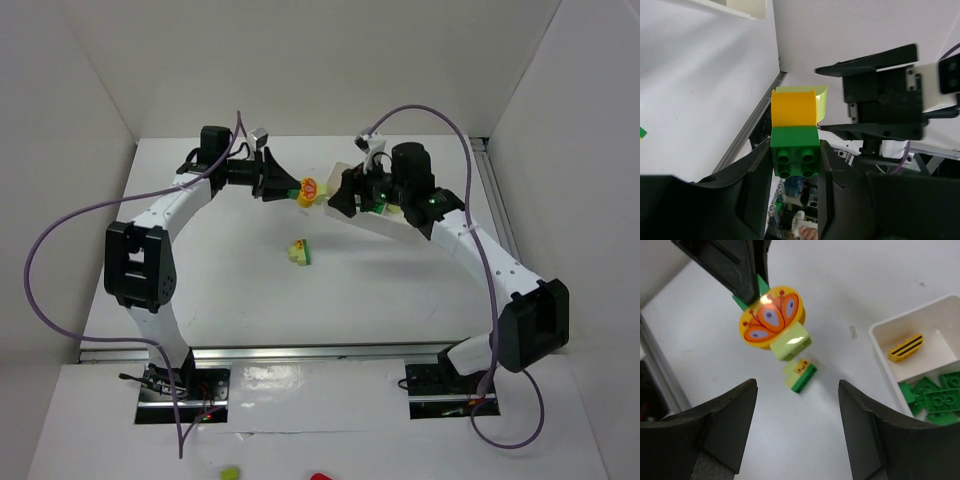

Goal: Sort the legos into containers by color

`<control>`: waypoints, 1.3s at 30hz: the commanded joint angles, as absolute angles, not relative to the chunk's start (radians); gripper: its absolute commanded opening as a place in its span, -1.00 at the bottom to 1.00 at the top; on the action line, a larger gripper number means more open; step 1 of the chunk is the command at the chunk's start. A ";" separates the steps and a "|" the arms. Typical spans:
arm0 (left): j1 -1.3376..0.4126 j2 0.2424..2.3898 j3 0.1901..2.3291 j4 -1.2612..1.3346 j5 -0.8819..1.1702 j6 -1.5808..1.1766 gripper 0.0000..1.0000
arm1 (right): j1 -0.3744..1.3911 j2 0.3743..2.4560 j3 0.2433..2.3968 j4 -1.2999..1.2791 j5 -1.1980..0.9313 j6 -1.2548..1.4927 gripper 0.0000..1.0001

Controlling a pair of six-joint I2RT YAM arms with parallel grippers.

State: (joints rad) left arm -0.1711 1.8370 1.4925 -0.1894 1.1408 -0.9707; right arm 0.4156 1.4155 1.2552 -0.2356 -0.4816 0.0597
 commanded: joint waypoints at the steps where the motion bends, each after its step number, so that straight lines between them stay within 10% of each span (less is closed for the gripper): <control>1: -0.155 1.830 1.494 -0.198 1.144 -1.048 -1.00 | 0.426 1.353 1.160 -0.105 -0.423 -0.144 0.46; 6: -0.146 1.839 1.512 -0.232 1.158 -1.003 -1.00 | 0.426 1.250 0.875 0.242 -0.482 -0.259 0.50; 33: -0.184 1.930 1.612 -0.387 1.341 -0.746 -1.00 | 0.465 1.456 1.015 0.374 -0.761 -0.377 0.52; 39: -0.184 1.930 1.603 -0.387 1.341 -0.736 -1.00 | 0.465 1.474 1.015 0.420 -0.770 -0.339 0.17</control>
State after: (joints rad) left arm -0.1802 1.9270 1.5730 -0.3923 1.2957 -0.7658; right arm 0.4557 1.4662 0.9745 0.3321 -0.7460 -0.3527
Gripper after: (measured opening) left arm 0.448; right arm 0.602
